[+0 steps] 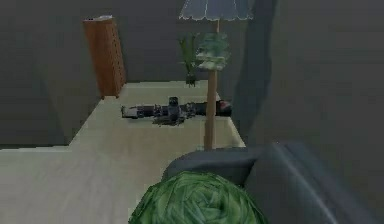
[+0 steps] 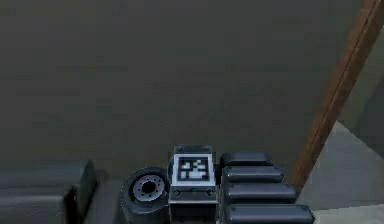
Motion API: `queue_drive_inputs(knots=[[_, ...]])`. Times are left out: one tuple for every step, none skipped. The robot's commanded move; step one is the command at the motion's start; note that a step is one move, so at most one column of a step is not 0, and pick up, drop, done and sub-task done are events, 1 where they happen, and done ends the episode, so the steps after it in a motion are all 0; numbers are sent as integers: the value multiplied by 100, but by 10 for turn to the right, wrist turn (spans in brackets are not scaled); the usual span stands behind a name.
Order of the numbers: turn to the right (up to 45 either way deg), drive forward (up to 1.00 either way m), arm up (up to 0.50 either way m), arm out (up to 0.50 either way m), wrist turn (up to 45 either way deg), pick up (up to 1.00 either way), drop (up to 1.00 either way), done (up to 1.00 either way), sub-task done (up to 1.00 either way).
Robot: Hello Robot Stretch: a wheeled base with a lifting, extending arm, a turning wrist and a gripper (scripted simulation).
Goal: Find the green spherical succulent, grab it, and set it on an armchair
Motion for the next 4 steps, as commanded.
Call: queue_drive_inputs(knots=[[-450, 0, 0, 0, 0, 0, 0, 0, 0], [-270, 0, 0, 0, 0, 0, 0, 0, 0], [0, 0, 0, 28, 0, 0, 0, 0, 0], [0, 0, 0, 0, 450, 0, 0, 0, 0]])
